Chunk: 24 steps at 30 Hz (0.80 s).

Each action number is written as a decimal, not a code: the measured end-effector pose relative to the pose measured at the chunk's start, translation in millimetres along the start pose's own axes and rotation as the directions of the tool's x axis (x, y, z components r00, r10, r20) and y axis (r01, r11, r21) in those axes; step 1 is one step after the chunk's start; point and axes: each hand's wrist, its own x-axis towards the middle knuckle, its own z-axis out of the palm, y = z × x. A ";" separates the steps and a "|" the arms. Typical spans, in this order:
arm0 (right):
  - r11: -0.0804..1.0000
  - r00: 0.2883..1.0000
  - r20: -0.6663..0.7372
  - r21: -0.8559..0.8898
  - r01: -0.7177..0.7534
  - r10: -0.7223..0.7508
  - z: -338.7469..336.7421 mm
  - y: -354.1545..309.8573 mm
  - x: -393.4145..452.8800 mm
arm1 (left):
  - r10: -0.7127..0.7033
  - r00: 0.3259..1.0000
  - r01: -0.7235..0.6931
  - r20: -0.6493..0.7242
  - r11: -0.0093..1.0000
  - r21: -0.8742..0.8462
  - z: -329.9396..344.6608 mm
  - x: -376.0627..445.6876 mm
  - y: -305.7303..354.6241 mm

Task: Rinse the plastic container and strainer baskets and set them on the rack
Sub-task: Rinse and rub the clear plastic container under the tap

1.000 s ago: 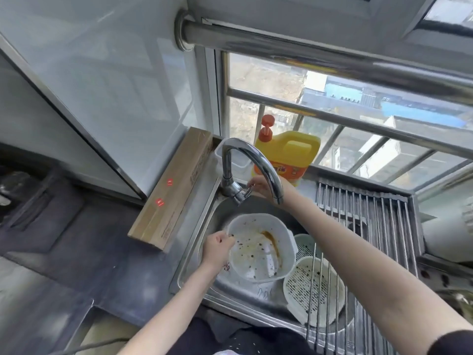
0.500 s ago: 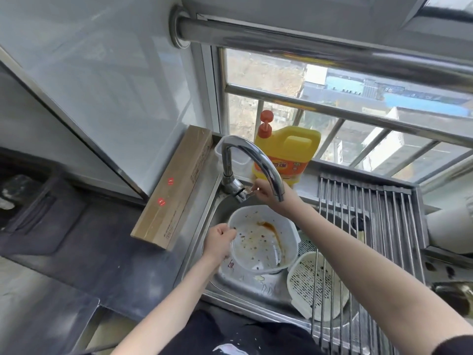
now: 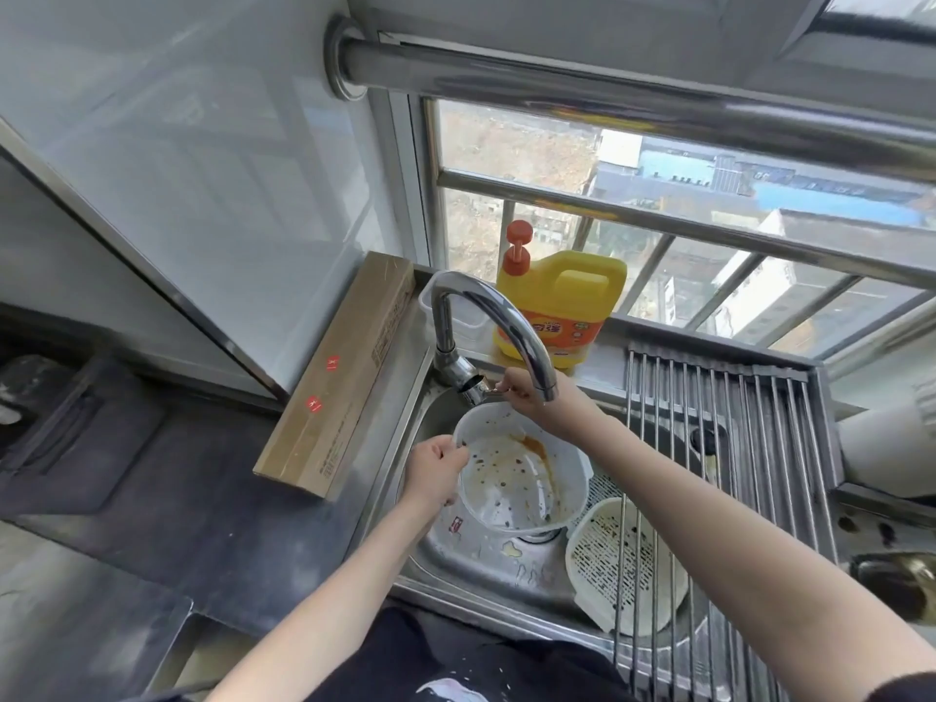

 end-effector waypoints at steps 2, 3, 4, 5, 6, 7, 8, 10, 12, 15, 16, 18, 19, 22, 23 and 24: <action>1.000 1.000 0.020 -0.001 0.004 -0.004 -2.3 0.9 1.2 | -0.002 1.000 0.002 0.001 1.000 0.001 0.1 1.0 -1.1; 1.000 1.000 0.020 -0.003 0.006 -0.006 -2.6 1.0 1.1 | -0.003 1.000 0.003 0.010 1.000 -0.006 0.5 2.0 -2.0; 1.000 1.000 0.019 -0.009 0.013 -0.012 -2.7 0.1 0.4 | -0.003 1.000 0.003 0.021 1.000 -0.018 1.6 3.0 -3.3; 1.000 1.000 0.020 -0.014 0.021 -0.021 -0.9 1.3 0.6 | -0.003 1.000 0.004 0.029 1.000 -0.021 2.7 3.7 -3.7; 1.000 0.999 0.030 -0.017 0.023 -0.022 -0.5 2.5 0.8 | -0.001 0.999 0.001 0.034 1.000 -0.015 3.6 3.8 -2.9; 1.000 0.999 0.052 -0.012 0.002 -0.002 -0.6 5.4 1.9 | 0.003 0.999 -0.003 0.034 1.000 -0.007 4.2 4.6 -1.6; 0.999 0.996 0.081 0.003 -0.037 0.037 -1.9 7.4 2.8 | 0.007 0.999 -0.006 0.038 1.000 -0.008 4.3 5.9 -0.8; 0.978 0.980 0.123 0.114 -0.172 0.158 -5.3 12.0 0.3 | 0.017 0.998 -0.016 0.064 1.000 -0.016 3.8 9.1 -0.9; 0.928 0.953 0.125 0.222 -0.299 0.277 -11.6 17.2 -12.3 | 0.033 0.993 -0.033 0.112 0.999 0.002 5.3 10.4 -0.6; 0.878 0.912 0.072 0.249 -0.409 0.405 -18.5 28.5 -43.1 | 0.018 0.987 -0.024 0.162 0.999 0.037 10.5 9.6 -4.1; 0.867 0.895 0.064 0.226 -0.444 0.441 -20.5 30.7 -54.1 | 0.011 0.986 -0.015 0.169 1.000 0.025 12.1 9.5 -6.0; 0.846 0.861 0.077 0.160 -0.508 0.503 -20.9 34.4 -72.1 | -0.005 0.981 0.008 0.192 1.000 -0.017 14.5 10.9 -9.9; 0.837 0.848 0.086 0.138 -0.529 0.522 -20.2 34.7 -79.2 | -0.016 0.979 0.025 0.203 0.999 -0.042 15.4 12.4 -12.4; 0.812 0.822 0.074 0.132 -0.569 0.564 -16.2 30.3 -92.5 | -0.050 0.981 0.068 0.189 0.993 -0.091 17.6 14.1 -15.0; 0.809 0.820 0.062 0.132 -0.572 0.569 -14.1 28.5 -94.8 | -0.054 0.980 0.073 0.190 0.993 -0.095 18.2 14.4 -15.5; 0.807 0.816 0.047 0.129 -0.577 0.576 -11.7 26.0 -96.5 | -0.052 0.978 0.073 0.200 0.993 -0.097 18.8 13.9 -15.3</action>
